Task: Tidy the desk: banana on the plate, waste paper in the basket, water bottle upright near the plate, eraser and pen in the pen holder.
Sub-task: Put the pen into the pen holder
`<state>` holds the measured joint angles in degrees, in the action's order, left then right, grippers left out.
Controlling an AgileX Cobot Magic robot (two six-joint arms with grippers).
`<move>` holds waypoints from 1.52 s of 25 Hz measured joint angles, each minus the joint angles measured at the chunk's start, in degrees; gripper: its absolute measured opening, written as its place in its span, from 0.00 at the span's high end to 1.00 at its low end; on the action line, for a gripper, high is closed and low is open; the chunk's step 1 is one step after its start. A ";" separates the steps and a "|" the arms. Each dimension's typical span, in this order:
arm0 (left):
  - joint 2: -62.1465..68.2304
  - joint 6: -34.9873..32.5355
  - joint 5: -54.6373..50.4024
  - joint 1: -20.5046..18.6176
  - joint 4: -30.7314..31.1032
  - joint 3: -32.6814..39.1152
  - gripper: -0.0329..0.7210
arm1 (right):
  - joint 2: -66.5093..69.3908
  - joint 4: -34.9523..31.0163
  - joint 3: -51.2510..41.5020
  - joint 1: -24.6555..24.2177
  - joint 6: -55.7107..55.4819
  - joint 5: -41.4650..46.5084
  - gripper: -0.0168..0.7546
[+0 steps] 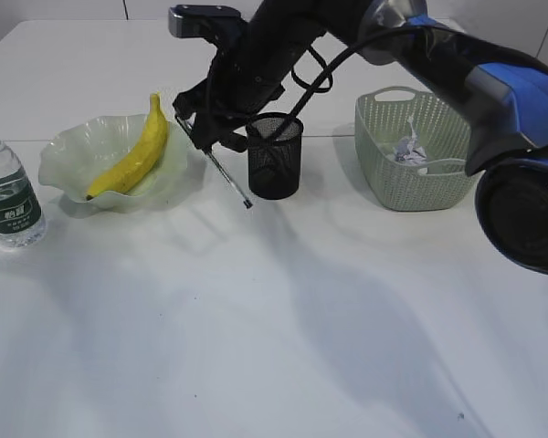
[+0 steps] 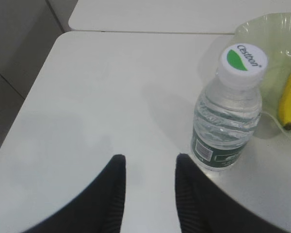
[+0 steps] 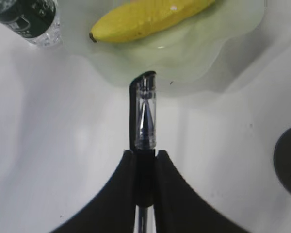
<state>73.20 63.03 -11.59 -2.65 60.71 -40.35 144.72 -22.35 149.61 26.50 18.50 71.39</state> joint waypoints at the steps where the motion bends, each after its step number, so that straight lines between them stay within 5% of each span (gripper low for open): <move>1: 0.00 0.00 0.00 0.00 0.00 0.00 0.64 | 0.00 0.00 0.79 0.00 0.23 0.00 0.92; 22: 0.00 0.00 -0.12 0.00 0.80 0.00 0.64 | -0.11 4.54 9.66 -3.80 4.40 -7.85 0.92; 38: 0.00 0.00 -0.12 0.00 1.74 0.00 0.64 | 0.93 4.43 9.66 -5.90 11.38 -26.36 0.92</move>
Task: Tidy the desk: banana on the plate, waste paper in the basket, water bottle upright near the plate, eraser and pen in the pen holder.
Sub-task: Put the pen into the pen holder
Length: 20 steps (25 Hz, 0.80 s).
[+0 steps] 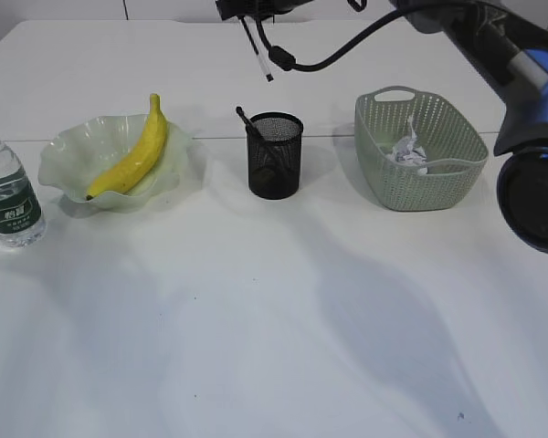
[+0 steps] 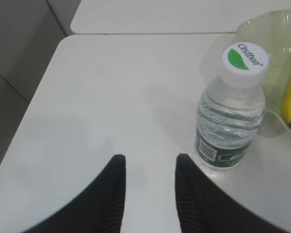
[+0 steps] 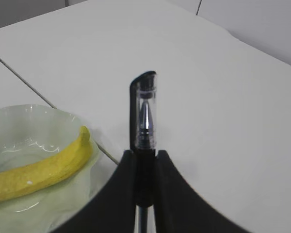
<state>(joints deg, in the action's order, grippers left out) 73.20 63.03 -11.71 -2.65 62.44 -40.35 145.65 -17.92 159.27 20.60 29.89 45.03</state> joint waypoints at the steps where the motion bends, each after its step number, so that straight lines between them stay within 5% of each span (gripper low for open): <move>1: 0.00 0.00 0.00 0.00 0.08 0.00 0.64 | 0.27 0.00 0.00 0.00 0.33 -0.44 0.92; 20: 0.00 0.00 0.00 0.00 0.69 0.00 0.64 | 5.15 -8.71 -0.10 -4.33 3.27 -4.44 0.92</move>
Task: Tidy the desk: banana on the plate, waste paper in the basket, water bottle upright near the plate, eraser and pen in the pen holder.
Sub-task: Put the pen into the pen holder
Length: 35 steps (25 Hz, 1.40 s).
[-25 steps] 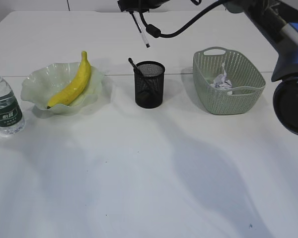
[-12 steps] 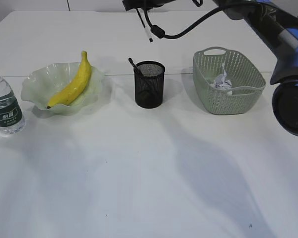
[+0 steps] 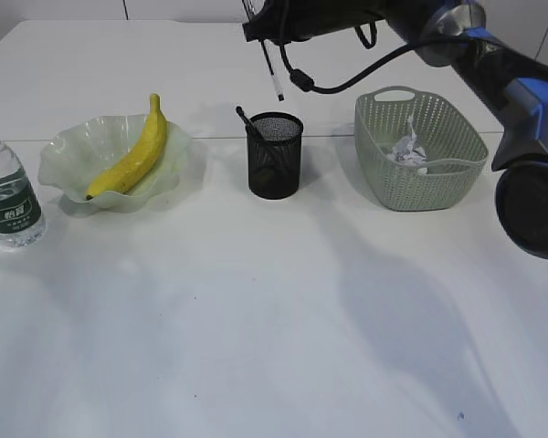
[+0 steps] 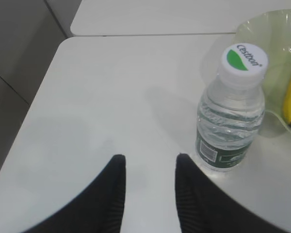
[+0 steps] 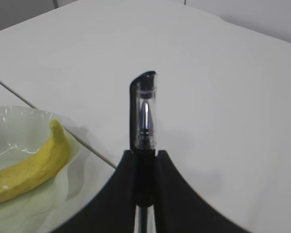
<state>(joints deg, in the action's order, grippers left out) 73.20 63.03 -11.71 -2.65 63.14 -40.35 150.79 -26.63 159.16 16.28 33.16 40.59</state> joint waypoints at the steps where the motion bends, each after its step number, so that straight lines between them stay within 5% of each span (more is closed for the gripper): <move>1: 0.00 0.00 0.00 0.00 0.00 0.00 0.64 | 0.41 -0.60 0.00 0.00 0.04 0.00 0.92; 35: 0.00 0.00 0.00 0.00 1.51 0.00 0.64 | 5.95 1.14 -0.10 -0.83 1.08 11.14 0.92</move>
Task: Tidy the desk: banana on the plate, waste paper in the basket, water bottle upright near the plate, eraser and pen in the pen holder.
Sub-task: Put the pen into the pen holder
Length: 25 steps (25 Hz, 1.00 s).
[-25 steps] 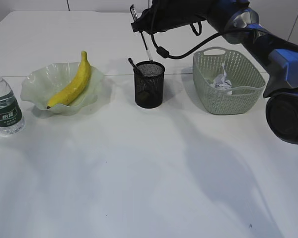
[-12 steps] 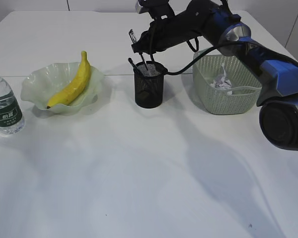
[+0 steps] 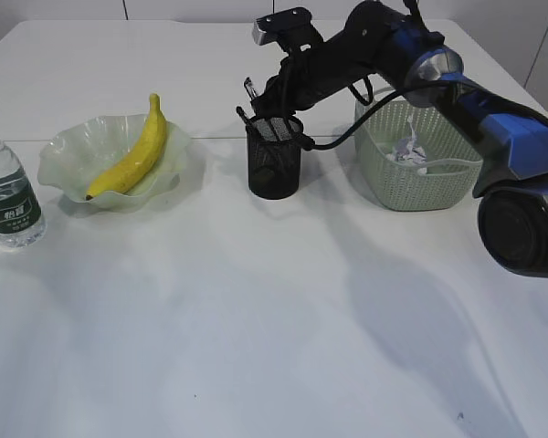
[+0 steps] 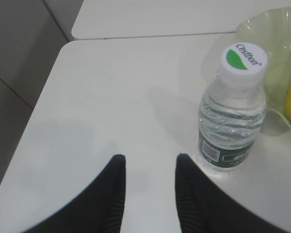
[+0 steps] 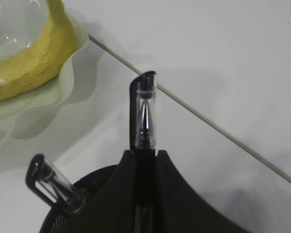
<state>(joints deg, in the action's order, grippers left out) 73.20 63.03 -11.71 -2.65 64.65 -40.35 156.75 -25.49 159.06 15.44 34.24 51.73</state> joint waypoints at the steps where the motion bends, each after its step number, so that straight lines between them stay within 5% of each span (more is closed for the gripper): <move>1: 0.00 0.00 0.00 0.00 0.10 0.00 0.64 | 0.00 0.00 0.00 -0.04 0.00 0.10 0.92; 18: 0.00 0.00 0.00 0.00 0.10 0.00 0.64 | 0.00 -2.33 0.00 -0.18 0.00 0.34 0.92; 25: 0.00 0.00 0.00 0.00 0.10 0.00 0.64 | 0.00 -3.06 0.00 -0.27 0.00 0.65 0.83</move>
<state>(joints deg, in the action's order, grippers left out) 73.20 63.03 -11.71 -2.65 64.75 -40.35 156.75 -28.55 159.06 15.17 34.24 52.39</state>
